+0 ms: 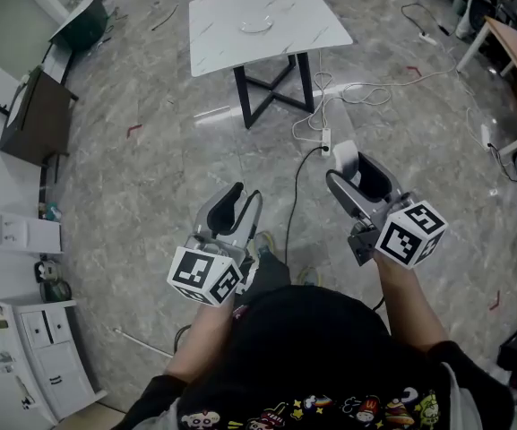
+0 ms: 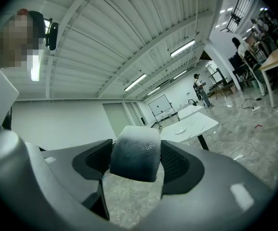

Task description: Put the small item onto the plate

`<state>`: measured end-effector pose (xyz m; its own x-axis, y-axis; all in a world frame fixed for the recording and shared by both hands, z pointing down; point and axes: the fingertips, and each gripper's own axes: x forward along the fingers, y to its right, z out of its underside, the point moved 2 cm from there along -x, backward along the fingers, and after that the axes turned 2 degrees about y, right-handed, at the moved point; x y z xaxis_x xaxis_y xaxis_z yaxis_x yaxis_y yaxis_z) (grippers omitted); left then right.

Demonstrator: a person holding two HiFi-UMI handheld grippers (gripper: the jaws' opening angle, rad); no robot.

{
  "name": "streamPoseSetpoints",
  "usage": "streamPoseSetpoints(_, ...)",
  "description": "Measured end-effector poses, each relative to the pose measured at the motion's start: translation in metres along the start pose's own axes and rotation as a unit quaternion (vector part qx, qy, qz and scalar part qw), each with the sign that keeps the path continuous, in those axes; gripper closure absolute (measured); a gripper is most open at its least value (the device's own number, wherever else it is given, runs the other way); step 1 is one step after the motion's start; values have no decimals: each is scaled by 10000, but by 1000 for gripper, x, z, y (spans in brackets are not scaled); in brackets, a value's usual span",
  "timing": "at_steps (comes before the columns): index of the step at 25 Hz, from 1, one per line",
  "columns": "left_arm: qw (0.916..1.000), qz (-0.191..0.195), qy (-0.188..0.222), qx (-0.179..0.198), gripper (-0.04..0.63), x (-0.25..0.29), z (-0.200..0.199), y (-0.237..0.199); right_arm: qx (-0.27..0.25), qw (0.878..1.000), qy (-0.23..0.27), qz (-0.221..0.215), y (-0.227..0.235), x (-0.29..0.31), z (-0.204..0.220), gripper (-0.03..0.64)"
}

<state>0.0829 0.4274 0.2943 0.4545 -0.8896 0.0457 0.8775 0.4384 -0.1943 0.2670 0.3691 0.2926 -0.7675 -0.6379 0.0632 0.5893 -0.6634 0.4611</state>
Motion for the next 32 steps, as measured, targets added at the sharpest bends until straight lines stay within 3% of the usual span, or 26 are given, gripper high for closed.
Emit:
streamPoseSetpoints(15, 9987, 508, -73, 47, 348, 56, -32, -117, -96, 9990, 142, 416, -9, 117, -17, 273)
streamPoseSetpoints(32, 9974, 698, -135, 117, 348, 76, -32, -175, -350, 9974, -116, 623, -38, 201, 12, 273)
